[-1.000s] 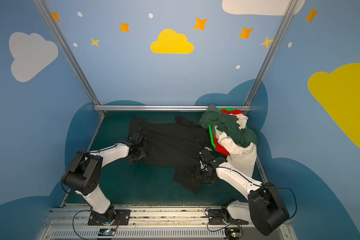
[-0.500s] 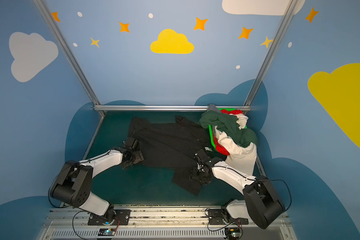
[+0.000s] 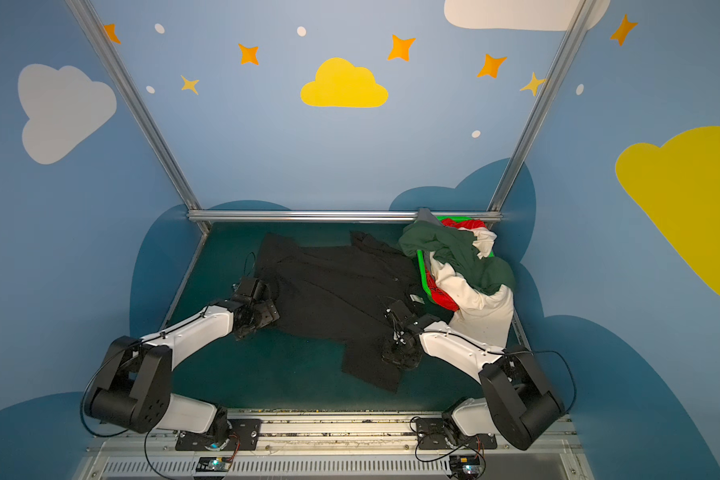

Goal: Fold and stack the t-shirts

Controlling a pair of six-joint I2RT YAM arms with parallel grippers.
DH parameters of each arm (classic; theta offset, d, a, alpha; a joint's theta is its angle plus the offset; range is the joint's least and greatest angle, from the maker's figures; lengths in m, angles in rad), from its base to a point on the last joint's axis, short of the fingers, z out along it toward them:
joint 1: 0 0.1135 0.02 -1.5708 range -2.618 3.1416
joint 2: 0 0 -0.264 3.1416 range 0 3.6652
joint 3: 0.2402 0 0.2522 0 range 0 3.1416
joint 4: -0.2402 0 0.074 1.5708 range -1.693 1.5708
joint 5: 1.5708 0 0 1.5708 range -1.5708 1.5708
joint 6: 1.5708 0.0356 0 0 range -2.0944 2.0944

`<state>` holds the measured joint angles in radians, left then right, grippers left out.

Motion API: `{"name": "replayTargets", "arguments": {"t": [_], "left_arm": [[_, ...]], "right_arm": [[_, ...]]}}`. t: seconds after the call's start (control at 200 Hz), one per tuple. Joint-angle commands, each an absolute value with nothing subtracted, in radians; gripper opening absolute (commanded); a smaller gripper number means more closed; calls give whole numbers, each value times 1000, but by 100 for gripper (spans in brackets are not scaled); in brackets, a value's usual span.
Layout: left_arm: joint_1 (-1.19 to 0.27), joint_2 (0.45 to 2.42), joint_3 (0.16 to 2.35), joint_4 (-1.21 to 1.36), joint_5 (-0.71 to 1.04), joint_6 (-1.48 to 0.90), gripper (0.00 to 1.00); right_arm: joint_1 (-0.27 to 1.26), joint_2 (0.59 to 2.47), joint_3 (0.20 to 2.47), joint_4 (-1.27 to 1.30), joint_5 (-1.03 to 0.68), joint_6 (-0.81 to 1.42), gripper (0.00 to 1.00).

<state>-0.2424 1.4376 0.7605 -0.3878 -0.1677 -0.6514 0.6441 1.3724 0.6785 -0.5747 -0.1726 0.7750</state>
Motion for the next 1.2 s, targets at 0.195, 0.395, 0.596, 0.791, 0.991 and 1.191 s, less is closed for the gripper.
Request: {"name": "replayTargets", "arguments": {"t": [0.195, 0.395, 0.596, 0.791, 0.991, 1.191], "left_arm": [[-231, 1465, 751, -365, -184, -640, 91], [-226, 1530, 751, -345, -173, -645, 72], [-209, 1511, 737, -338, -173, -641, 51], [-192, 1479, 733, -347, -186, -631, 14], [-182, 1445, 732, -373, -195, -628, 14], [-179, 1383, 713, -388, -189, -634, 12]], "right_arm": [[650, 1352, 651, -586, -142, 788, 45], [650, 1351, 650, -588, -140, 791, 44], [650, 1349, 645, -591, -134, 794, 44], [650, 1350, 650, -599, -121, 795, 43], [652, 1339, 661, -635, -90, 788, 42], [674, 1335, 713, -721, -18, 782, 39]]}}
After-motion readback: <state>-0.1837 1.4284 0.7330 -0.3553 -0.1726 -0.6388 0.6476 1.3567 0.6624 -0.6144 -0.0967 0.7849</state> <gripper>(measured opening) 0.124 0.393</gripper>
